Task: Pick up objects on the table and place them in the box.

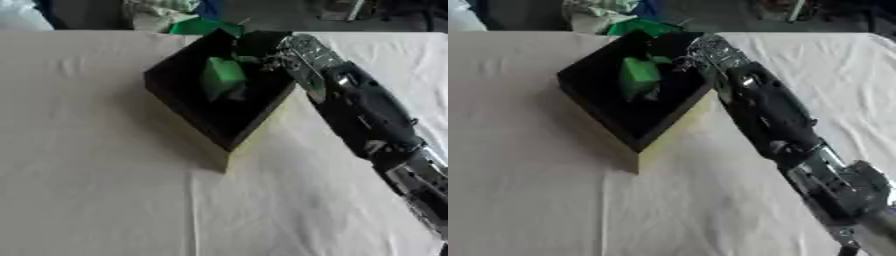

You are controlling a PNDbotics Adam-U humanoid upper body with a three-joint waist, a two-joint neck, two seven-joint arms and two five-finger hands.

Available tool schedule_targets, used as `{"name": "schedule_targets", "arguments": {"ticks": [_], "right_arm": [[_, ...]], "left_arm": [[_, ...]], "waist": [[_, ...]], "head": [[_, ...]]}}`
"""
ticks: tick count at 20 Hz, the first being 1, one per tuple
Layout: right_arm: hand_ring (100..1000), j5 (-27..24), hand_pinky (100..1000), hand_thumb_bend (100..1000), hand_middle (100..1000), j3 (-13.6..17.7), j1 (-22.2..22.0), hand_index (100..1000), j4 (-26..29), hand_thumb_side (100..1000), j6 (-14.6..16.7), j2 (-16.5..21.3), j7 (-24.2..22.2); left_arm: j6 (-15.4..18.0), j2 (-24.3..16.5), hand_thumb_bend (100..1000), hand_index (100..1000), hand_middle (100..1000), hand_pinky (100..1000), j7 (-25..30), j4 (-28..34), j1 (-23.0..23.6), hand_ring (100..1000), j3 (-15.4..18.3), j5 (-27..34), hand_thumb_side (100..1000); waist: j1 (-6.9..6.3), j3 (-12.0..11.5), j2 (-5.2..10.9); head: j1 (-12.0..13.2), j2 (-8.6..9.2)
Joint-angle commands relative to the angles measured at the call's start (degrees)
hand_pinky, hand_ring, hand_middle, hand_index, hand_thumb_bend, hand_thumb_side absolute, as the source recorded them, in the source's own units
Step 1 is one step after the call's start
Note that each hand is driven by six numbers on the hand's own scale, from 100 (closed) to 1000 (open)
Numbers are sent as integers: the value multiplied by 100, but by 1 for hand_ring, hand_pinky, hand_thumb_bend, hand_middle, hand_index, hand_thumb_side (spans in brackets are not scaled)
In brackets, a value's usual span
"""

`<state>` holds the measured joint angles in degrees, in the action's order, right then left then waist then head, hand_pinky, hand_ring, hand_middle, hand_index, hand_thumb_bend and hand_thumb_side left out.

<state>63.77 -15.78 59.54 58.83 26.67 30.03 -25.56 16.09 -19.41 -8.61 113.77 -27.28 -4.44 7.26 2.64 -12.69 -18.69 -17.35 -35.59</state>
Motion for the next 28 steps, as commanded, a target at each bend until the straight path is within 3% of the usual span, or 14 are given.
{"name": "schedule_targets", "arguments": {"ticks": [1,5,6,11,16,24,28], "right_arm": [[938,199,967,406,866,-30,130,910,232,936,72,130,-17],[940,180,970,424,872,-11,149,915,337,950,140,161,-90],[931,137,968,468,866,3,178,920,384,1000,144,171,-85],[938,-158,972,525,870,34,253,933,610,1000,60,257,-113],[928,-343,966,523,863,89,263,932,702,1000,-30,322,-178],[898,-1035,941,393,842,305,199,926,1182,1000,-276,671,-105],[861,-1543,910,281,820,451,5,921,1659,1000,-504,991,-8]], "left_arm": [[-31,-27,166,743,596,640,26,82,-47,683,32,-2,965],[-51,-22,166,743,596,640,55,82,-28,683,35,-12,966],[-56,-18,167,743,597,640,56,82,-27,684,37,-12,964],[-85,-1,169,743,597,640,64,82,-6,685,43,-18,959],[-114,9,173,742,597,640,80,82,22,685,42,-31,956],[-133,-15,173,742,598,641,51,82,90,686,76,-58,957],[-132,-47,174,743,598,641,9,82,146,686,108,-88,955]], "waist": [[-23,11,134],[-21,24,143],[-25,40,158],[-43,94,214],[-57,139,249],[-60,244,327],[-71,340,392]], "head": [[-3,29],[-1,14],[15,8],[25,-18],[21,-12],[133,-86],[356,-202]]}}
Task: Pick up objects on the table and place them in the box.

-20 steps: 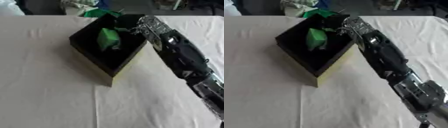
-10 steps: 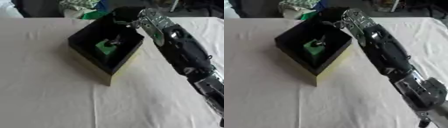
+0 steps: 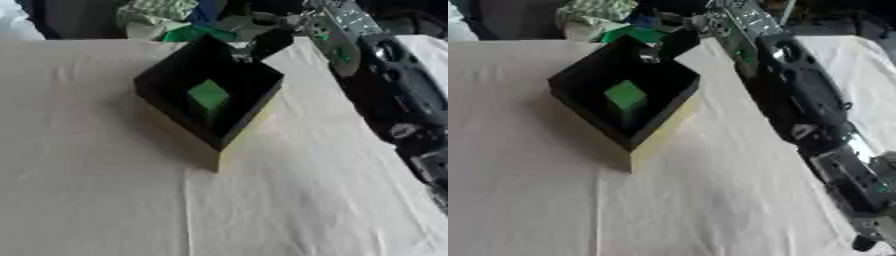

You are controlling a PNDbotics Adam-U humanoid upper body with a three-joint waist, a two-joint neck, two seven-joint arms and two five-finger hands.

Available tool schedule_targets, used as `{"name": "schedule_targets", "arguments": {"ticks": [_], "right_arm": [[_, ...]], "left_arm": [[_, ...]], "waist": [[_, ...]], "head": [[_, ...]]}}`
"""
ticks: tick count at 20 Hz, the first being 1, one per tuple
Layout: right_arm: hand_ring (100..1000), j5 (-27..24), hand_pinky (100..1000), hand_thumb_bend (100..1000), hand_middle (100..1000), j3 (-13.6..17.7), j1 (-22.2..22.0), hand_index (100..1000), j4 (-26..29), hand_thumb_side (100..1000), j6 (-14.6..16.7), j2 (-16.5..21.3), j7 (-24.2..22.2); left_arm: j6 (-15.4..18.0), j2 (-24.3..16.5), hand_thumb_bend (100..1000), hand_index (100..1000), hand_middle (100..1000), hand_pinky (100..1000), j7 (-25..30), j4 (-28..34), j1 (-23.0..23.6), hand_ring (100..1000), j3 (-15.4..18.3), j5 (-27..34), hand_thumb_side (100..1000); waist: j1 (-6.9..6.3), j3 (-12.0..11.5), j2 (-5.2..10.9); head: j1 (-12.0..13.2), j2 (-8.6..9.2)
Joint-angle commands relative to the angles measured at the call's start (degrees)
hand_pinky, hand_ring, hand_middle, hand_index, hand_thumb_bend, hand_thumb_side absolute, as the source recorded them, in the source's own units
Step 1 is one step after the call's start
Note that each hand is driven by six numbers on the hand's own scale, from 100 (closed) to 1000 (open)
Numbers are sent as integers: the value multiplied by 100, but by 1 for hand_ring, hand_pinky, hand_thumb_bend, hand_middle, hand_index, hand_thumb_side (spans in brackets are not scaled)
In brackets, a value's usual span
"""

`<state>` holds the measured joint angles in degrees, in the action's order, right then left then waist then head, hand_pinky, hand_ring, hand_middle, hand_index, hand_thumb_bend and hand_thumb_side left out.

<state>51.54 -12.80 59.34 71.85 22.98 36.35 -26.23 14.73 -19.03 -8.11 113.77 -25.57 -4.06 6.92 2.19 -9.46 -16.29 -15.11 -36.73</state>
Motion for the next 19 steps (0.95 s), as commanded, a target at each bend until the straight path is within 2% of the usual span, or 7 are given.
{"name": "schedule_targets", "arguments": {"ticks": [1,4,9,13,19], "right_arm": [[852,-461,901,252,812,191,-36,918,473,1000,-202,438,77],[826,-904,880,191,788,349,-237,911,815,984,-419,678,160],[783,-1508,853,100,742,598,-634,882,1469,883,-751,1126,323],[756,-1879,832,100,717,843,-1114,862,2090,819,-1011,1485,562],[742,-2461,803,100,700,1315,-2061,847,3126,800,-1445,1973,1139]], "left_arm": [[7,-90,174,743,598,641,-51,82,-16,686,76,-61,955],[10,-105,173,743,599,641,-72,82,13,686,91,-81,955],[-4,-115,171,742,600,641,-100,82,62,691,112,-111,958],[-4,-126,170,742,602,641,-123,82,91,693,134,-135,957],[29,-184,170,743,604,642,-239,82,140,694,239,-205,954]], "waist": [[-33,35,163],[-61,90,183],[-95,175,186],[-119,233,185],[-142,322,174]], "head": [[185,-109],[282,-137],[366,-182],[505,-214],[630,-221]]}}
